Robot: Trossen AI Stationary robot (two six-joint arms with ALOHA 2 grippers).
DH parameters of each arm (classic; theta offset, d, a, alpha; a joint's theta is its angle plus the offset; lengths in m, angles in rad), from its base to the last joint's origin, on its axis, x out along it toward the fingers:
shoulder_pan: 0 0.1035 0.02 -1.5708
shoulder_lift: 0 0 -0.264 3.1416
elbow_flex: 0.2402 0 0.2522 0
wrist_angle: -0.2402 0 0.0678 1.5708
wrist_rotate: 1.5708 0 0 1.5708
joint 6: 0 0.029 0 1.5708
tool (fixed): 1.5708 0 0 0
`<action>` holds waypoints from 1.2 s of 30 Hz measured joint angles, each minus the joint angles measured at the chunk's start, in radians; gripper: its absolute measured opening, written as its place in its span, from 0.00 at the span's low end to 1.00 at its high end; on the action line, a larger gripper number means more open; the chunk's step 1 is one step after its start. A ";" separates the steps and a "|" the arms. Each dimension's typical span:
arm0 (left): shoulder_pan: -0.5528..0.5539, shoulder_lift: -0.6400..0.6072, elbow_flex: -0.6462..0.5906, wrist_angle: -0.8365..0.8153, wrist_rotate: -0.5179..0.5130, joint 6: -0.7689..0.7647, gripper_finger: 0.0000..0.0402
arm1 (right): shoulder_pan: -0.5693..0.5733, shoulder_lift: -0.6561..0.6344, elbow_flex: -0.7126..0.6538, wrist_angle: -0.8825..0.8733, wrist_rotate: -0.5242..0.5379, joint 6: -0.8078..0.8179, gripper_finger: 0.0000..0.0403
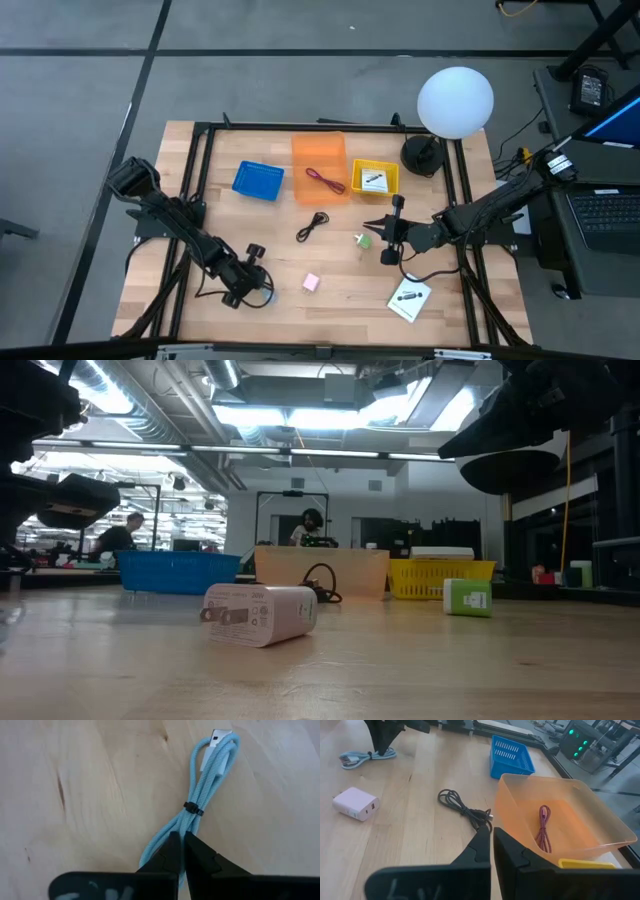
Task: Pick and place items into bin
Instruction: Put the blue charger cable into the orange bin
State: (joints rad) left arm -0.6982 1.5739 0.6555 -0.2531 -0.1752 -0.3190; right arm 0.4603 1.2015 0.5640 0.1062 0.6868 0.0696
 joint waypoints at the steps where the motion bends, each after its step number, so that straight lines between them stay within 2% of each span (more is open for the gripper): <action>1: 0.000 -0.005 -0.002 -0.001 -0.004 0.011 0.01 | 0.000 0.000 0.000 0.000 0.000 0.000 0.01; 7: 0.001 -0.086 -0.012 -0.058 -0.042 0.011 0.01 | 0.000 0.000 0.000 -0.008 0.000 0.000 0.01; 11: 0.006 -0.174 -0.008 -0.126 -0.117 0.001 0.01 | 0.000 0.000 0.000 -0.012 0.000 0.004 0.01; 20: 0.073 -0.347 -0.033 -0.195 -0.202 0.024 0.01 | 0.000 0.000 0.000 -0.014 0.000 0.004 0.01; 28: 0.118 -0.541 -0.115 -0.187 -0.288 0.062 0.01 | 0.000 0.000 0.000 -0.015 0.000 0.005 0.01; 33: 0.119 -0.667 -0.173 -0.120 -0.350 0.071 0.01 | 0.000 0.000 0.000 -0.015 0.000 0.008 0.01; 36: 0.118 -0.730 -0.216 -0.035 -0.425 0.080 0.01 | 0.000 0.000 0.000 -0.014 0.000 0.008 0.01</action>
State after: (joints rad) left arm -0.5800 0.8438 0.4395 -0.2882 -0.6007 -0.2387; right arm 0.4606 1.2015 0.5644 0.0917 0.6868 0.0772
